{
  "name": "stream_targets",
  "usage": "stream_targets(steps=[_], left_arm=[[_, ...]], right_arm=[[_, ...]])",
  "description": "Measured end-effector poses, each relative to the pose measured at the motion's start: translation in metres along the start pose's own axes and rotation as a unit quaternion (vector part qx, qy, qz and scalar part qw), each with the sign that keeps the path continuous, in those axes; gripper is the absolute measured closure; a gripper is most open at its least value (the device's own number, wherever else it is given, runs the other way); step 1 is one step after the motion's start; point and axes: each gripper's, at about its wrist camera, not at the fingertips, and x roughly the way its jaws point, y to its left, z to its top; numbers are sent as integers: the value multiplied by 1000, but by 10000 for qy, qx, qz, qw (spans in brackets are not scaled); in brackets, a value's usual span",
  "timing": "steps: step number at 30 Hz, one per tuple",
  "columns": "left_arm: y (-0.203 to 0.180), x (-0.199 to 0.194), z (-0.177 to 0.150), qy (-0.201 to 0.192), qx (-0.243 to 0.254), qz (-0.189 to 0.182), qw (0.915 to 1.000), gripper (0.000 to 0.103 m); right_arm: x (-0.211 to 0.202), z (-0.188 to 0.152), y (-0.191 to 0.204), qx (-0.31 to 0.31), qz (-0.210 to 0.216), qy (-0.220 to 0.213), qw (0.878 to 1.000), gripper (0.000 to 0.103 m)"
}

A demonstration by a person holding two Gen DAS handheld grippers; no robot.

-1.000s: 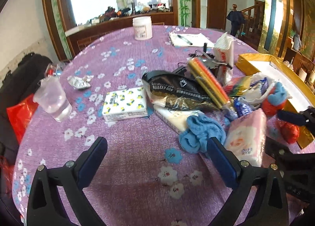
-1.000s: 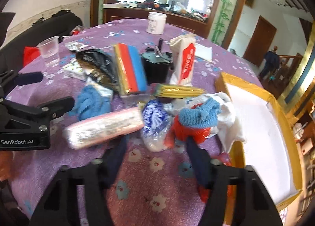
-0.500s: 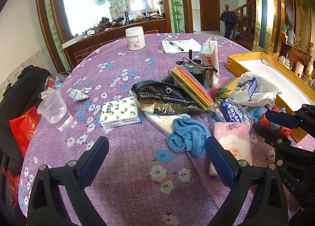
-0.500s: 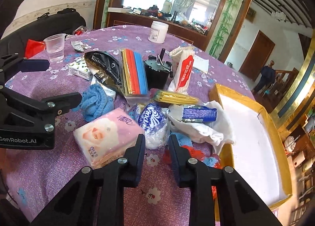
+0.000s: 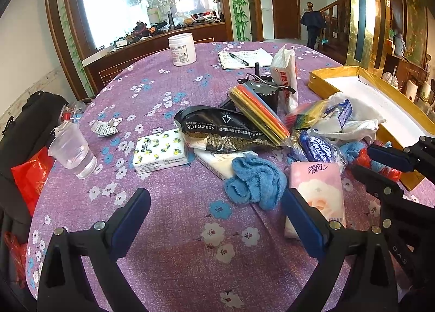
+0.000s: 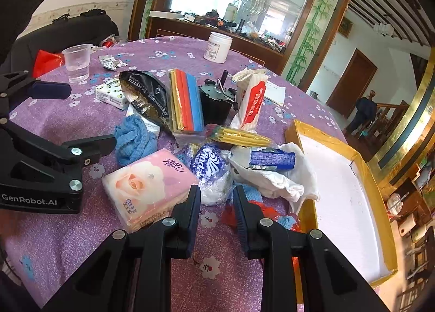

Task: Organize soft objects
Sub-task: 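Grasp the pink tissue pack with the left tool while the right tool reaches the blue cloth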

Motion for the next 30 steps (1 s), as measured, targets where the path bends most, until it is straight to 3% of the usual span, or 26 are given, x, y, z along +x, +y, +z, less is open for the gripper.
stream_targets(steps=[25,28,30], left_arm=[[-2,0,0,28,17,-4,10000,5],[-2,0,0,31,9,-16,10000,5],[-3,-1,-1,35,-7,-54,10000,5]], right_arm=[[-2,-2,-4,74,97,-37,9999,82],[-4,0,-12,251,186,-32,9995,82],[-4,1,-24,496,424,3,9979,76]])
